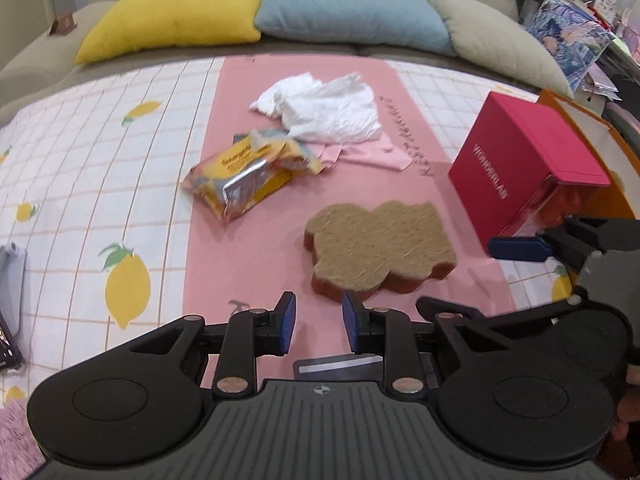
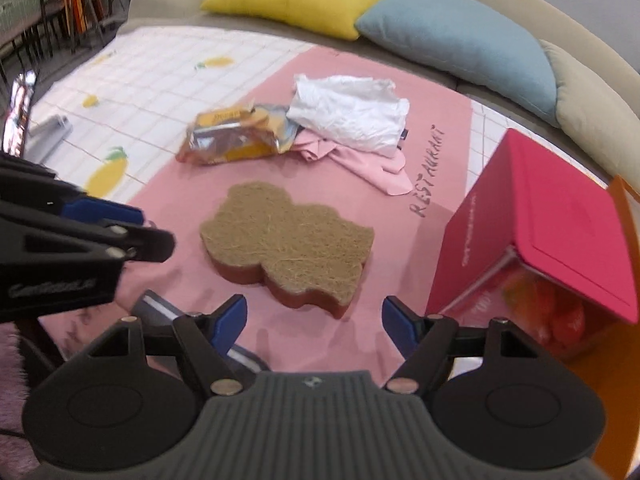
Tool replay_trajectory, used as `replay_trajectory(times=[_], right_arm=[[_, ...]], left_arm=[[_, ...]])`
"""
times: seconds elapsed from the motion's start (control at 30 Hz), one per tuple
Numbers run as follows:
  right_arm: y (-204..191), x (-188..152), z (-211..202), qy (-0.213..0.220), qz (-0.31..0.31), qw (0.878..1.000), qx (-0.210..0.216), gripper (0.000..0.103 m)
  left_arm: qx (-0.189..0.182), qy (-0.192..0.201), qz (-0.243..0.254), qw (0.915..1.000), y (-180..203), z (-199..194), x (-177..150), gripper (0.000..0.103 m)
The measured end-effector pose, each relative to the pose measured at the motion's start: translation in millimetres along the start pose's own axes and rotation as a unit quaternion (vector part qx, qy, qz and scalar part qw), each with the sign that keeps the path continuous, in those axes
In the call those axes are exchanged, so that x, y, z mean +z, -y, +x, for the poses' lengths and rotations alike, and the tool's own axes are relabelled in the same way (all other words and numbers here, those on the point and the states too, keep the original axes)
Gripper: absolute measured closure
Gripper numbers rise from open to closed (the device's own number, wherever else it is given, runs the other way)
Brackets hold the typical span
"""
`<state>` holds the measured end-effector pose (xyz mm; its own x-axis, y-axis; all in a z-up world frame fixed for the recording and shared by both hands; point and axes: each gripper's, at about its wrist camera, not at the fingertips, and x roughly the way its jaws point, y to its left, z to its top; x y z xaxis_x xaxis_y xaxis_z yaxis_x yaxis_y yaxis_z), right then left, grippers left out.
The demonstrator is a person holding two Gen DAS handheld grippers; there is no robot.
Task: Organize soft objects
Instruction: 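Withdraw both open grippers and move them toward the brown sponge and snack packet, then grasp the brown coir sponge with the right gripper while the left grasps the yellow snack packet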
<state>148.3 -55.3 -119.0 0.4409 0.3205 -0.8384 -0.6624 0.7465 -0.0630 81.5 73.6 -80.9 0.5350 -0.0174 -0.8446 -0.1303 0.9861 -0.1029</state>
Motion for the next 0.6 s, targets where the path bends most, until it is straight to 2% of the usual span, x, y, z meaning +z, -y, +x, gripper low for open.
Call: replay_trajectory(times=[0.13, 0.17, 0.23, 0.27, 0.3, 0.33, 0.47, 0.53, 0.6], right_arm=[[0.8, 7.9, 15.8, -0.006, 0.0, 1.0, 0.004, 0.03], [0.2, 10.4, 19.3, -0.007, -0.003, 1.0, 0.001, 0.03], [-0.5, 15.3, 25.2, -0.008, -0.006, 1.0, -0.004, 0.03], [-0.3, 17.8, 28.1, -0.009, -0.006, 1.0, -0.007, 0.031], [0.0, 20.4, 30.9, -0.011, -0.004, 1.0, -0.007, 0.033], [0.8, 23.2, 33.3, -0.013, -0.001, 1.0, -0.004, 0.04], [0.0, 31.2, 36.9, -0.007, 0.011, 1.0, -0.001, 0.044], [-2.3, 34.3, 35.6, 0.005, 0.009, 1.0, 0.002, 0.067], [-8.2, 38.2, 35.7, 0.007, -0.004, 1.0, -0.004, 0.068]], left_arm=[[0.001, -0.007, -0.003, 1.0, -6.6, 7.7, 0.6, 0.073], [0.003, -0.005, -0.001, 1.0, -7.8, 9.2, 1.3, 0.07], [0.007, 0.003, 0.006, 1.0, -12.2, 12.2, 3.6, 0.057], [0.012, 0.008, 0.006, 0.9999, -14.6, 13.9, 5.6, 0.047], [0.019, 0.015, 0.005, 0.9997, -18.3, 15.5, 7.4, 0.044], [0.025, 0.021, 0.003, 0.9995, -22.2, 17.2, 9.6, 0.044], [0.046, 0.039, 0.0, 0.9982, -37.1, 23.9, 19.1, 0.036], [0.053, 0.051, 0.01, 0.9972, -42.0, 28.5, 23.6, 0.033], [0.055, 0.057, 0.016, 0.9968, -45.2, 35.4, 28.6, 0.03]])
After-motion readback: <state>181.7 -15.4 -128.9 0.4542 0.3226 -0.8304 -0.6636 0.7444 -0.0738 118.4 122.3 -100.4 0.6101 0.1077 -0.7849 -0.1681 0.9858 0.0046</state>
